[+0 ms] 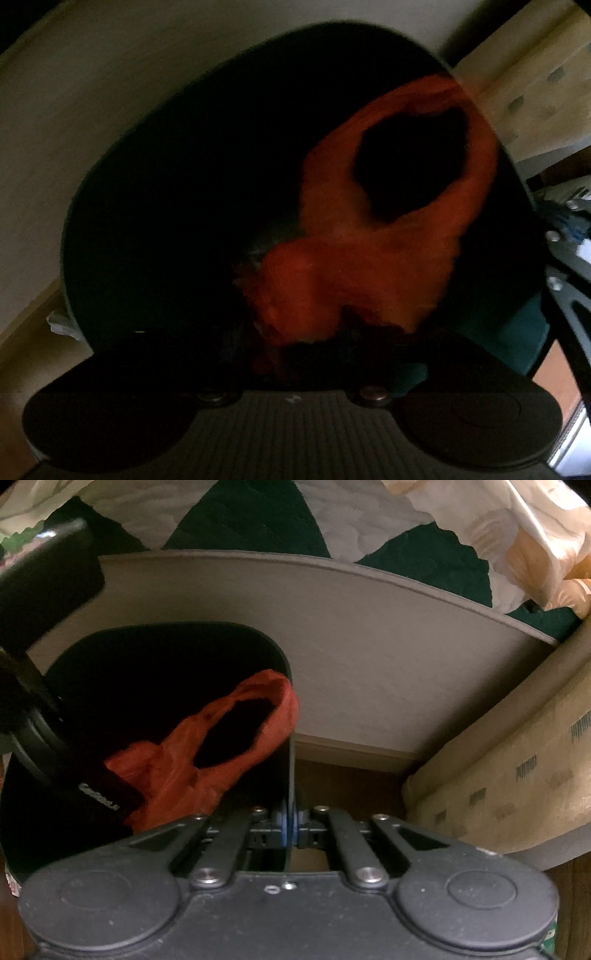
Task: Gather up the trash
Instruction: 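Carry the red plastic bag over the green bin and open the left tool, then withdraw the open left tool from the bin toward the floor trash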
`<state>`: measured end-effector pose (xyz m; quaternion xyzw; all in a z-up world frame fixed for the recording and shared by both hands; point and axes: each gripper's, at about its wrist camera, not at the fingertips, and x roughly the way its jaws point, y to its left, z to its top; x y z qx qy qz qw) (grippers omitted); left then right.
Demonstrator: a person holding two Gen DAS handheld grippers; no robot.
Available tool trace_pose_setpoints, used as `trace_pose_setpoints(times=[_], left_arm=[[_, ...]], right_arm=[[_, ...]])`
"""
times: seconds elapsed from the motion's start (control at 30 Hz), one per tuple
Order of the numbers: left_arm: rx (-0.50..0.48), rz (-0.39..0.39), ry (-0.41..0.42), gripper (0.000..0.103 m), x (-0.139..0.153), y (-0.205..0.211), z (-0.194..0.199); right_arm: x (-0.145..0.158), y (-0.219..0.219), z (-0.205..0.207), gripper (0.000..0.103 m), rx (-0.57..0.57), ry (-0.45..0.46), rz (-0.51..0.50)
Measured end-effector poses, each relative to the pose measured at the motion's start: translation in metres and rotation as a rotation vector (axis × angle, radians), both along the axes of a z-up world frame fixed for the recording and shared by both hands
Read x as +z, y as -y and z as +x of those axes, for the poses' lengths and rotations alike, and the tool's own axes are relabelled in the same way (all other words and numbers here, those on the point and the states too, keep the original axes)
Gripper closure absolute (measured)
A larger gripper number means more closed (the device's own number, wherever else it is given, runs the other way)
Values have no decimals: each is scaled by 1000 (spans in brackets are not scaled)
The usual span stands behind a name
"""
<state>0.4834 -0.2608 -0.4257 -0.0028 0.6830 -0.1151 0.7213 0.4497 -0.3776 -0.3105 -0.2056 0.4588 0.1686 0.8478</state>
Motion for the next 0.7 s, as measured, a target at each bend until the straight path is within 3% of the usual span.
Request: trace_pose_setpoints(times=[0.2,0.57,0.7], left_arm=[[-23,-27,57,33,20,-16,-11],[78,-120,120,33,91,-87,-40],[73,-95,139,33,101,-110,-60]], right_arm=[[1,1,1,101,-7,-5,0],[1,-3,6,100,-17,-20,-8],[-3,0,10,100,-35,-29,-33]])
